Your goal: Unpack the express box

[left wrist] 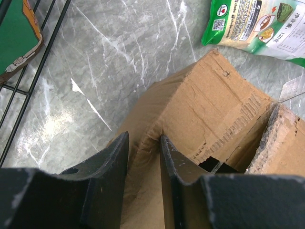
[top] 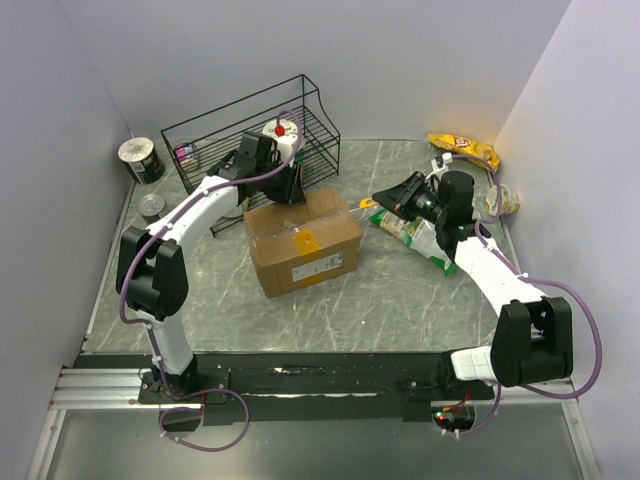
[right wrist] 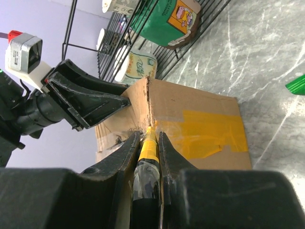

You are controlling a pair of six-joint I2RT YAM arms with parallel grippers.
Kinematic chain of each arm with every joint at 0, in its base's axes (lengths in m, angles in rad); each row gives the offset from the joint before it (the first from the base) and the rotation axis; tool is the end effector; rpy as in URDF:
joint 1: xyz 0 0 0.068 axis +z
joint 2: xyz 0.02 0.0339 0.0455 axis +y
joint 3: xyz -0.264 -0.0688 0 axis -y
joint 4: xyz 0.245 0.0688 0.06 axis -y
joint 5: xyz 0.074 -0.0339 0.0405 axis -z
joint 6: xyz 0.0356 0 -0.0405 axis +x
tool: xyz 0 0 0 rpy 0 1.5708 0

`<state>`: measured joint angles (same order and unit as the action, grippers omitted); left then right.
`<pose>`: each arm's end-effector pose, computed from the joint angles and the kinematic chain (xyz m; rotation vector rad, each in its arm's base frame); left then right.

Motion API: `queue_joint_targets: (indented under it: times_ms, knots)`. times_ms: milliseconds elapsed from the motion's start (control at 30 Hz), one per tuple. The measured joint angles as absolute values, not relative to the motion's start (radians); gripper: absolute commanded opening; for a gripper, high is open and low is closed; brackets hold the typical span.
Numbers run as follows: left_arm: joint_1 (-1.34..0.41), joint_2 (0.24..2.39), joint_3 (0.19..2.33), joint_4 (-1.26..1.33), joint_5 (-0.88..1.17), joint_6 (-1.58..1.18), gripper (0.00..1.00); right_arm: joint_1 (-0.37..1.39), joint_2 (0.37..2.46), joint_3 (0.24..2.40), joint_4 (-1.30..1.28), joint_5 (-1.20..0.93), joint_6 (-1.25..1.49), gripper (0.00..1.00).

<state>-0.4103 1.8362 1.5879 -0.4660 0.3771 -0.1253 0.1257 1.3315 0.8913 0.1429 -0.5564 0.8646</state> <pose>0.3821 -0.1805 0.2960 0.5287 2.2644 -0.7061 0.2995 0.0568 0.2893 0.3213 1.9747 1.1798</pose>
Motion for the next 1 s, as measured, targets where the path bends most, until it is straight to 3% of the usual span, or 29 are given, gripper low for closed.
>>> queue_joint_targets:
  times_ms: [667,1000]
  knots:
    - [-0.412,1.838,1.588,-0.467,0.376,-0.126,0.01,0.088,1.278,0.843,0.116,-0.599,0.823,0.00]
    - [-0.408,1.850,1.596,-0.457,0.367,-0.125,0.01,0.036,1.195,0.835,-0.050,-0.694,0.723,0.00]
